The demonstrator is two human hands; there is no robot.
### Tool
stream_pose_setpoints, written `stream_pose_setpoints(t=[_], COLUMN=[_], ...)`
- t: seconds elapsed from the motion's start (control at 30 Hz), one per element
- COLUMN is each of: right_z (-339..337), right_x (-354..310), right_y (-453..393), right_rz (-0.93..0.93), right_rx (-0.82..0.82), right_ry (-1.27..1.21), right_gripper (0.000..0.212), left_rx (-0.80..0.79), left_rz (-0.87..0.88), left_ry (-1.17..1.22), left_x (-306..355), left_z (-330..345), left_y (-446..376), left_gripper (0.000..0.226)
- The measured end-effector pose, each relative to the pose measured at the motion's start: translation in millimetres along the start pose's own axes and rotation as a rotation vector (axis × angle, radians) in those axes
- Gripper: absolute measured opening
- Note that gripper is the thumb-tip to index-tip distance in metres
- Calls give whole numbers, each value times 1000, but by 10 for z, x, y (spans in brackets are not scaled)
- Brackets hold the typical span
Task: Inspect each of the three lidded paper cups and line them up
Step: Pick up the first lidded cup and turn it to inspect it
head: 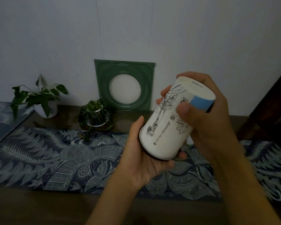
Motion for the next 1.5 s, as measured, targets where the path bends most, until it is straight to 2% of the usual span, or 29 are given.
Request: stream_pose_setpoints(t=[0.1,0.23,0.33,0.5,0.6,0.73,0.9,0.97,1.07,1.17,1.23,1.33,1.4,1.5], right_z=[-82,-125,-78,93,168,135,32,30,48,97,141,207,197,97], right_x=[78,201,210,21,-57,-110,-116,-121,-137,-179,-191,-197,-197,-159], right_y=[31,96,77,51,60,84,178,210,194,163,160,174,175,165], right_rz=[20,77,63,-39,-46,-95,-164,-178,-165,-144,-109,-52,-52,-84], right_rx=[206,396,311,17,-76,-23,237,274,194,27,-79,-184,-163,-23], right_ry=[5,-41,-94,-66,-34,-2,76,67,26,18,-16,-49,-44,-63], right_gripper=[50,47,53,81,79,77,57,55,61,78,82,81,76,76], left_rx=[73,173,180,19,-58,-80,40,70,99,36,-3,-33,-42,-38], left_rz=[145,400,353,41,-19,22,309,387,342,183,91,50,33,55], left_ry=[-52,-127,-113,-58,-69,-25,-116,-151,-153,-135,-142,-154,-146,-96], left_x=[102,256,235,63,-1,25,228,266,242,155,93,51,34,48], left_z=[21,9,-10,64,67,120,105,90,56,95,109,92,104,153], left_y=[25,92,116,114,100,127,145,159,178,179,162,146,142,151], left_gripper=[66,58,60,71,71,73,69,66,67,69,68,61,65,70])
Point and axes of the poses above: each hand's wrist, its own y-axis away from the middle knuckle, its own z-axis out of the palm, x = y × z, the point moved 8 cm from there along -y, towards the middle knuckle, and after that the axes turned 5 degrees about z, right-handed, at the moved point
